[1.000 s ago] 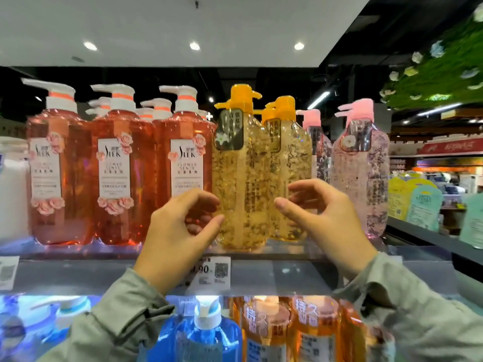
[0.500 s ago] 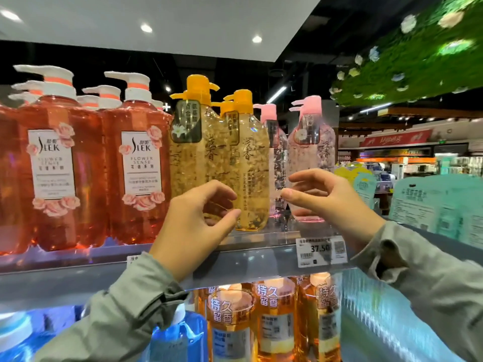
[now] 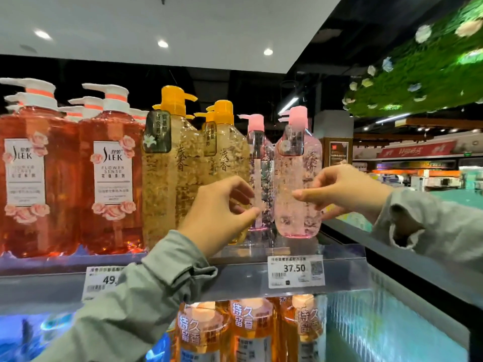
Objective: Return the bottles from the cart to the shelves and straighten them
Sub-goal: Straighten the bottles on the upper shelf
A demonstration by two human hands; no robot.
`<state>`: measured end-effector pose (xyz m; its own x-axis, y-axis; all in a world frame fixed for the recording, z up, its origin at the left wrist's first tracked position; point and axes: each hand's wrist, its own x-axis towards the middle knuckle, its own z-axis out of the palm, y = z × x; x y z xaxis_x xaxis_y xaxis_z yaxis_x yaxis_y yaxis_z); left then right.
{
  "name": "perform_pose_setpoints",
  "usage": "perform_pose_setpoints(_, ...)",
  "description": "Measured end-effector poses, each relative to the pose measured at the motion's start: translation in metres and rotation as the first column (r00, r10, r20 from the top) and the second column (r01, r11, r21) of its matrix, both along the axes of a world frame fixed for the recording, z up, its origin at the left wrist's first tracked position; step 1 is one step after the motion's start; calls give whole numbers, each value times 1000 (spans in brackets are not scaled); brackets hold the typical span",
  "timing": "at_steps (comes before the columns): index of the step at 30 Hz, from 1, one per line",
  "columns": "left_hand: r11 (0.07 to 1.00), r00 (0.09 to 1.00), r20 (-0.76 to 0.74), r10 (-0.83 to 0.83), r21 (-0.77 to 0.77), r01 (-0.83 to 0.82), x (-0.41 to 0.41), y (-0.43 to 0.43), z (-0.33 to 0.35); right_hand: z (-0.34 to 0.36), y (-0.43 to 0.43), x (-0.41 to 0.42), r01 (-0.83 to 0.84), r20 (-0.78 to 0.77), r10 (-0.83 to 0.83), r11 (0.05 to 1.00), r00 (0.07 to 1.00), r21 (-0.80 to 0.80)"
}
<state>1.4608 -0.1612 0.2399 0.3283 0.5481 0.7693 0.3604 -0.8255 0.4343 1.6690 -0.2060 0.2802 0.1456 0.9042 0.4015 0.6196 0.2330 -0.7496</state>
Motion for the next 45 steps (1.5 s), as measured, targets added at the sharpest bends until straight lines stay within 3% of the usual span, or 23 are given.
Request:
perform_pose_setpoints(4, 1000, 1000, 10, 21, 21, -21, 20, 8, 4, 6, 8, 18, 137, -96, -131, 989, 987, 62)
perform_pose_setpoints(8, 996, 999, 11, 32, 87, -33, 44, 19, 9, -5, 26, 17, 236, -49, -234, 971, 971, 44)
perform_pose_setpoints(13, 991, 1000, -3, 7, 136, -6, 50, 35, 3, -20, 47, 21, 30, -178, -6, 991, 984, 129)
perform_pose_setpoints(20, 983, 973, -214, -90, 140, 122, 56, 39, -13, -27, 61, 29, -18, -250, 79, 971, 965, 237)
perform_pose_setpoints(26, 983, 978, -169, -119, 121, 141, 53, 41, -14, -34, 63, 31, 61, -164, -17, 962, 986, 268)
perform_pose_setpoints(39, 985, 993, -90, -71, 153, 84, 53, 40, -13, -29, 45, 32, -150, -202, 206, 954, 958, 258)
perform_pose_setpoints(45, 994, 995, 21, -95, 60, 93, 53, 41, -12, -28, 36, 27, -129, -88, 156, 956, 984, 262)
